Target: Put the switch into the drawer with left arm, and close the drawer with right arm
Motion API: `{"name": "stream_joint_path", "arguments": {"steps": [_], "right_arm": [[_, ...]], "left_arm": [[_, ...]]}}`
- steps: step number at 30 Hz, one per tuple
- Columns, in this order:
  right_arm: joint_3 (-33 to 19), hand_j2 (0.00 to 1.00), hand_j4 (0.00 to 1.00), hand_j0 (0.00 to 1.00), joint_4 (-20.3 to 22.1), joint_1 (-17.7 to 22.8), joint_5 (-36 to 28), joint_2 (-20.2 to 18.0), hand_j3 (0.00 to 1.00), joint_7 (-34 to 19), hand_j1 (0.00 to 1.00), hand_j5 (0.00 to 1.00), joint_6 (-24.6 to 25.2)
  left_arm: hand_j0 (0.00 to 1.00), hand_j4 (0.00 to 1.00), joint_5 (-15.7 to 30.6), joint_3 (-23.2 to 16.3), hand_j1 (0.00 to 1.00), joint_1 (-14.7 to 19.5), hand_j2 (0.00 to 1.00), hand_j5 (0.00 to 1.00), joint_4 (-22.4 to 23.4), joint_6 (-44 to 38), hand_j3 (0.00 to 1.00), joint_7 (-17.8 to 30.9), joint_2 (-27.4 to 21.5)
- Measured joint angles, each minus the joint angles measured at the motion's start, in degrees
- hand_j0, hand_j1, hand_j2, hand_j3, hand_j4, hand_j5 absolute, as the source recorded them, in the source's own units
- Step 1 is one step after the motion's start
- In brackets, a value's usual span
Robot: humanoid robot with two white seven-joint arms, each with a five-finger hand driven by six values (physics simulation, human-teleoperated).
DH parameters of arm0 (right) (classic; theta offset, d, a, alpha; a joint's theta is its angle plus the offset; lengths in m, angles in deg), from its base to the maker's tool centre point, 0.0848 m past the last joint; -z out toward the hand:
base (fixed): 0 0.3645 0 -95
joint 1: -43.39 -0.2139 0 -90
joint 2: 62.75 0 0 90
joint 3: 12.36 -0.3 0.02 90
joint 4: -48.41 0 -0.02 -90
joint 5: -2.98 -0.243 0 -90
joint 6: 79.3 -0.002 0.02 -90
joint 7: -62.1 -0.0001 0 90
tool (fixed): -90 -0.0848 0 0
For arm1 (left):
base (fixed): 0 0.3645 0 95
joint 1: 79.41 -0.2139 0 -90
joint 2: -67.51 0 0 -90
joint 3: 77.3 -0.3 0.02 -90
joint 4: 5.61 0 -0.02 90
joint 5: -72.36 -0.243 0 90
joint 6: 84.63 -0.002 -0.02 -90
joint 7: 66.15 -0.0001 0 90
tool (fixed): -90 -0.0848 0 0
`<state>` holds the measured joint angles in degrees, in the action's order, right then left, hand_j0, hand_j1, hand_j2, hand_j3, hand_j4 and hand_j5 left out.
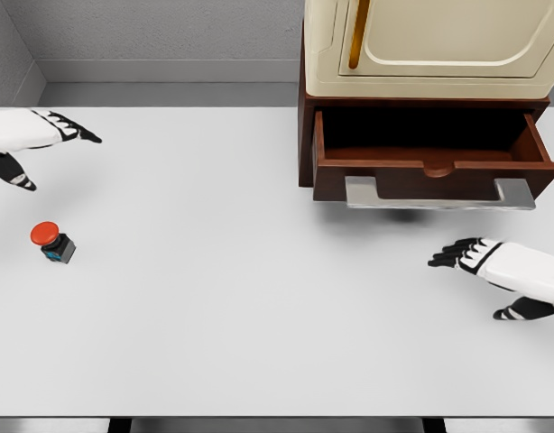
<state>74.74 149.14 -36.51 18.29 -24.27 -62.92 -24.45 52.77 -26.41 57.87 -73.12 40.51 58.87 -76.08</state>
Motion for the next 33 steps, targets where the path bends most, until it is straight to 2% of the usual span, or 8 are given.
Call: {"name": "stream_joint_path", "arguments": {"steps": [5,6,8,11,16,21,24,33], "right_arm": [[0.8,1.00,1.00,1.00,0.0,-0.4,0.0,0.1,1.00,0.0,1.00,1.00,0.0],[0.8,1.00,1.00,1.00,0.0,-0.3,0.0,0.1,1.00,0.0,1.00,1.00,0.0],[0.9,0.98,0.98,0.98,0.0,-0.2,0.0,0.1,0.98,0.0,0.98,0.98,0.0],[0.7,0.83,0.83,0.83,0.0,0.3,-0.1,-0.1,0.83,0.0,0.83,0.83,0.0],[-4.0,0.56,0.56,0.56,0.0,5.4,-1.0,-0.5,0.56,0.0,0.56,0.56,-0.1],[-9.6,0.56,0.56,0.56,-0.1,6.9,-3.6,-2.2,0.56,0.0,0.56,0.56,0.0],[-12.4,0.61,0.61,0.61,-0.1,8.3,-4.0,-2.5,0.61,0.0,0.61,0.61,0.0],[-17.2,0.61,0.61,0.61,-0.1,11.3,-4.3,-2.7,0.61,0.0,0.61,0.61,0.0]], "left_arm": [[1.00,1.00,0.0,-0.2,1.00,-0.3,1.00,1.00,-0.8,0.0,1.00,0.0,-1.4],[1.00,1.00,0.2,-0.3,1.00,-1.3,1.00,1.00,-2.0,0.0,1.00,0.0,-2.8],[1.00,1.00,1.7,-1.4,1.00,-5.9,1.00,1.00,-7.5,0.1,1.00,0.0,-9.6],[1.00,1.00,4.0,-2.6,1.00,-6.2,1.00,1.00,-13.1,0.0,1.00,0.0,-14.3],[1.00,1.00,5.6,-3.2,1.00,-6.7,1.00,1.00,-14.9,0.0,1.00,0.0,-15.2],[1.00,1.00,5.5,-4.7,1.00,-9.1,1.00,1.00,-14.8,0.0,1.00,0.0,-13.1],[1.00,1.00,5.2,-5.8,1.00,-9.3,1.00,1.00,-14.9,0.0,1.00,0.0,-12.4],[0.91,0.91,4.8,-6.8,0.91,-9.3,0.91,0.91,-14.7,0.0,0.91,0.0,-11.7]]}}
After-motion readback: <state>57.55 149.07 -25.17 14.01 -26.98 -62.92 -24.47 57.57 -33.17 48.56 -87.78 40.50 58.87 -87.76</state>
